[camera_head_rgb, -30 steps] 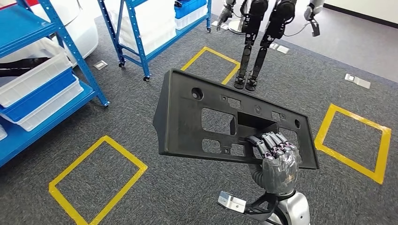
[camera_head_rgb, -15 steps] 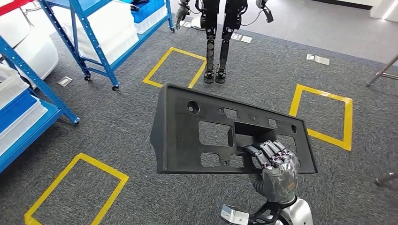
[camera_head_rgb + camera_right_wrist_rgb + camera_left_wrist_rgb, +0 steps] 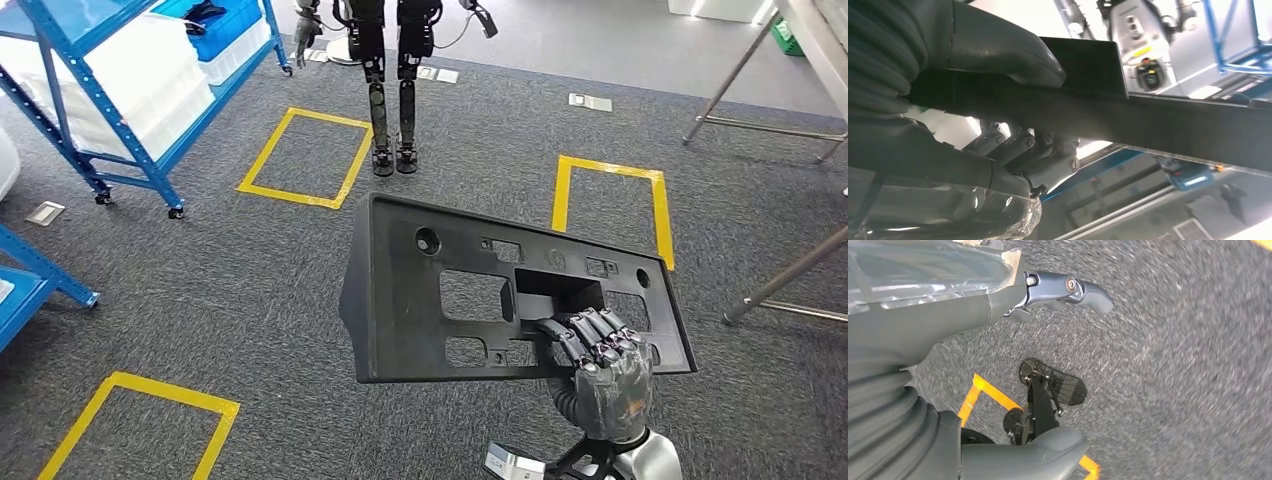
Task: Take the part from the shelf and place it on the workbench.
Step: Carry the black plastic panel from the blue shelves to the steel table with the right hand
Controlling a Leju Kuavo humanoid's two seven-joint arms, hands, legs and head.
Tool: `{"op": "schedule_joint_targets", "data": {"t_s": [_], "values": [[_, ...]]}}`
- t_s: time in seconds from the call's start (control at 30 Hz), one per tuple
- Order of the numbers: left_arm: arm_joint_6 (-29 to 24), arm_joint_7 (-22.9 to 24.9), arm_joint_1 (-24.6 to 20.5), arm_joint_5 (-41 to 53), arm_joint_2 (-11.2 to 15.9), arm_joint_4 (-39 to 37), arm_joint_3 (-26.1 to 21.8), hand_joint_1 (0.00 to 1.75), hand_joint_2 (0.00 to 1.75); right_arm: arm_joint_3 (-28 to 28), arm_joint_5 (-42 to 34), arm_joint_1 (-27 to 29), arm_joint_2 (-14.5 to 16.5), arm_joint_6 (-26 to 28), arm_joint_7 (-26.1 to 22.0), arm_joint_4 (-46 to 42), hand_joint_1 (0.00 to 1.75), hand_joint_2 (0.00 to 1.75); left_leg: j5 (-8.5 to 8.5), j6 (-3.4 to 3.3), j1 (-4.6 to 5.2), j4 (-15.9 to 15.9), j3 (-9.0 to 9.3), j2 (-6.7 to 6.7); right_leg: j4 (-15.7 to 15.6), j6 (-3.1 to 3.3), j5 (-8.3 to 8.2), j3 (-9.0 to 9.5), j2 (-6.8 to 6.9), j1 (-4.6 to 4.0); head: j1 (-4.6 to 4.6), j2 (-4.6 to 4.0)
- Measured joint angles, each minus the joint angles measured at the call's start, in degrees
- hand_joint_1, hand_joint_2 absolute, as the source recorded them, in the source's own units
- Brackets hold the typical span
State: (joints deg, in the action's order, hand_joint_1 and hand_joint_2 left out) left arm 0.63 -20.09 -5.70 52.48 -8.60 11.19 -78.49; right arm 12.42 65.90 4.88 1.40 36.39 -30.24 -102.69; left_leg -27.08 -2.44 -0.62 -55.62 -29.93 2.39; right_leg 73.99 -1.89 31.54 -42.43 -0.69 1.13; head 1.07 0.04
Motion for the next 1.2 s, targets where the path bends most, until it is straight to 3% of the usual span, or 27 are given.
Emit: {"op": "schedule_joint_targets", "data": {"t_s": [0.03, 0.1, 0.13, 0.2, 0.27, 0.33, 0.4, 0.47, 0.5, 0.53, 0.57, 0.63, 0.7, 0.77, 0.8, 0.87, 0.93, 1.0, 1.03, 1.07, 1.1, 1.13, 1.2], "values": [[0.1, 0.1, 0.0, 0.2, 0.0, 0.0, 0.0, 0.00, 1.75, -0.4, 0.0, 0.4, 0.1, 0.0, -0.3, -0.1, 1.75, 1.75, -0.08, 0.09, 0.01, 0.0, 0.04, 0.79, -1.3, -0.54, -0.64, 0.83, 0.28, 0.21, 0.02, 0.00], [0.1, 0.3, -0.1, 0.5, 0.0, 0.0, 0.2, 0.00, 1.75, -1.1, 0.0, 0.9, 0.3, 0.0, -0.9, -0.4, 1.75, 1.75, -0.35, 0.50, 0.03, -0.1, 0.27, 2.19, -9.5, -1.50, -3.37, 5.46, 2.30, 0.59, 0.02, 0.00], [0.0, 0.6, -0.1, 0.7, 0.1, 0.0, 0.2, 0.00, 1.75, -1.3, 0.0, 0.9, 0.4, 0.0, -1.0, -0.5, 1.75, 1.75, -0.61, 0.88, 0.16, -0.2, 0.37, 2.80, -13.4, -1.63, -4.59, 7.69, 3.51, 0.48, 0.02, 0.00], [-0.1, 1.0, -0.2, 0.8, 0.1, 0.0, 0.3, 0.00, 1.75, -1.6, 0.0, 1.1, 0.7, 0.0, -1.2, -0.8, 1.75, 1.75, -1.07, 1.63, 0.36, -0.4, 0.64, 3.95, -17.3, -1.17, -5.80, 9.72, 4.63, 0.12, -0.06, 0.00], [-0.3, 1.3, -0.3, 0.9, 0.1, 0.0, 0.4, 0.00, 1.75, -1.9, 0.0, 1.4, 0.8, 0.0, -1.3, -1.0, 1.75, 1.75, -1.27, 2.32, 0.18, -0.4, 0.92, 4.87, -17.4, -0.33, -6.09, 9.52, 3.28, -0.07, -0.12, 0.00], [-0.4, 1.3, -0.5, 0.8, 0.0, 0.0, 0.5, 0.00, 1.75, -2.1, 0.2, 1.4, 1.1, 0.0, -1.1, -1.2, 1.75, 1.75, -2.67, 2.95, -0.29, -1.9, 0.48, 2.78, -17.5, 0.62, -6.36, 9.54, 1.97, 0.22, -0.28, 0.00], [-0.5, 1.3, -0.4, 0.8, 0.0, 0.0, 0.5, 0.00, 1.75, -2.1, 0.4, 1.3, 1.5, 0.0, -0.7, -1.4, 1.75, 1.75, -6.41, 3.21, -0.53, -8.0, -2.12, -0.95, -17.6, 1.41, -6.55, 9.59, 0.75, 0.38, -0.53, 0.00], [-0.5, 1.4, -0.2, 0.8, -0.1, 0.0, 0.5, 0.00, 1.75, -2.1, 0.5, 1.2, 1.8, 0.0, -0.1, -1.4, 1.75, 1.75, -9.73, 3.22, -0.55, -16.0, -6.09, -2.39, -17.6, 1.78, -6.60, 9.55, -0.61, 0.07, -0.57, 0.00], [-0.5, 1.5, -0.1, 0.8, 0.0, 0.0, 0.5, 0.00, 1.75, -2.1, 0.6, 1.2, 1.8, 0.0, 0.2, -1.4, 1.75, 1.75, -9.90, 3.18, -0.55, -18.1, -7.29, -2.53, -17.5, 1.83, -6.63, 9.55, -1.41, -0.07, -0.57, 0.00], [-0.4, 1.7, -0.1, 0.8, 0.0, 0.0, 0.5, 0.00, 1.75, -2.0, 0.9, 1.2, 1.8, 0.0, 0.8, -1.4, 1.75, 1.75, -8.88, 3.08, -0.56, -17.8, -7.44, -2.58, -17.5, 1.85, -6.64, 9.56, -2.23, -0.16, -0.57, 0.00], [-0.4, 1.9, 0.0, 0.8, 0.0, 0.0, 0.5, 0.00, 1.75, -1.9, 1.2, 1.2, 1.8, 0.0, 1.6, -1.4, 1.75, 1.75, -6.85, 2.96, -0.59, -15.1, -6.37, -2.78, -17.4, 1.84, -6.65, 9.60, -3.05, -0.19, -0.57, 0.00], [-0.2, 2.1, -0.1, 0.9, 0.0, 0.0, 0.5, 0.00, 1.75, -1.5, 1.8, 1.0, 1.6, 0.0, 3.4, -1.4, 1.75, 1.75, -2.80, 2.76, -0.77, -7.1, -2.82, -4.74, -17.1, 1.76, -6.64, 9.51, -4.51, -0.35, -0.58, 0.00], [-0.1, 2.3, 0.0, 0.9, 0.1, 0.0, 0.5, 0.00, 1.75, -0.8, 2.0, 0.7, 1.3, 0.0, 4.8, -1.3, 1.75, 1.75, -1.36, 2.58, -0.78, -2.6, -0.92, -6.39, -16.8, 1.38, -6.74, 9.02, -5.75, -0.58, -0.54, 0.00], [0.0, 2.4, -0.1, 1.1, 0.2, 0.0, 0.5, 0.00, 1.75, -0.2, 2.0, 0.7, 0.8, 0.0, 5.7, -1.2, 1.75, 1.75, -1.22, 2.03, -0.41, -2.1, -0.80, -5.64, -16.9, 0.61, -7.11, 8.29, -6.92, -0.61, -0.50, 0.00], [0.1, 2.4, -0.2, 1.2, 0.2, 0.0, 0.5, 0.00, 1.75, 0.1, 2.1, 0.7, 0.4, 0.0, 6.1, -1.1, 1.75, 1.75, -0.93, 1.56, -0.30, -1.8, -0.76, -4.95, -16.7, 0.32, -7.16, 7.95, -6.74, -0.53, -0.51, 0.00], [0.4, 2.4, -0.2, 1.3, 0.3, 0.0, 0.5, 0.00, 1.75, 0.7, 2.7, 0.7, -0.5, 0.0, 6.6, -0.8, 1.75, 1.75, -0.39, 0.56, -0.30, -1.3, -0.73, -3.51, -14.1, 0.22, -5.64, 6.26, -3.98, -0.57, -0.26, 0.00], [0.6, 2.4, -0.1, 1.4, 0.4, 0.0, 0.5, 0.00, 1.75, 1.5, 3.4, 0.6, -1.1, 0.0, 6.9, -0.4, 1.75, 1.75, -0.25, 0.10, -0.18, -1.1, -0.88, -1.86, -6.7, 0.40, -1.92, 2.72, -0.77, -0.44, 0.04, 0.00], [0.7, 2.4, -0.1, 1.5, 0.6, 0.0, 0.4, 0.00, 1.75, 2.2, 3.9, 0.6, -1.5, 0.0, 7.0, 0.0, 1.75, 1.75, -0.26, 0.09, -0.03, -1.1, -1.03, -0.08, 0.2, -0.06, 0.75, -0.39, -0.07, -0.12, 0.13, 0.00], [0.7, 2.4, 0.0, 1.5, 0.7, 0.0, 0.4, 0.00, 1.75, 2.5, 4.1, 0.6, -1.7, 0.0, 7.0, 0.2, 1.75, 1.75, -0.28, 0.12, 0.00, -1.1, -1.06, 0.72, 0.8, -0.55, 0.80, -0.37, 0.09, 0.03, 0.15, 0.00], [0.7, 2.4, -0.1, 1.5, 0.7, 0.0, 0.4, 0.00, 1.75, 2.7, 4.3, 0.6, -1.9, 0.0, 7.0, 0.4, 1.75, 1.75, -0.33, 0.20, 0.01, -1.1, -1.02, 1.47, -1.3, -1.13, -0.02, 1.01, 0.44, 0.18, 0.16, 0.00], [0.7, 2.4, -0.1, 1.5, 0.7, 0.0, 0.4, 0.00, 1.75, 3.0, 4.4, 0.6, -2.0, 0.0, 7.0, 0.6, 1.75, 1.75, -0.43, 0.36, 0.01, -1.1, -0.92, 2.14, -5.4, -1.65, -1.33, 3.45, 1.38, 0.35, 0.16, 0.00], [0.7, 2.4, -0.1, 1.5, 0.7, 0.0, 0.4, 0.00, 1.75, 3.2, 4.4, 0.5, -2.1, 0.0, 7.0, 0.8, 1.75, 1.75, -0.60, 0.62, 0.15, -1.2, -0.79, 2.77, -10.0, -1.90, -2.66, 6.06, 3.20, 0.41, 0.19, 0.00], [0.7, 2.5, -0.1, 1.5, 0.8, 0.0, 0.4, 0.00, 1.75, 3.6, 4.5, 0.4, -2.2, 0.0, 7.1, 1.1, 1.75, 1.75, -1.02, 1.33, 0.46, -1.4, -0.39, 3.90, -15.7, -1.66, -4.51, 9.45, 5.95, 0.15, 0.00, 0.00]]}}
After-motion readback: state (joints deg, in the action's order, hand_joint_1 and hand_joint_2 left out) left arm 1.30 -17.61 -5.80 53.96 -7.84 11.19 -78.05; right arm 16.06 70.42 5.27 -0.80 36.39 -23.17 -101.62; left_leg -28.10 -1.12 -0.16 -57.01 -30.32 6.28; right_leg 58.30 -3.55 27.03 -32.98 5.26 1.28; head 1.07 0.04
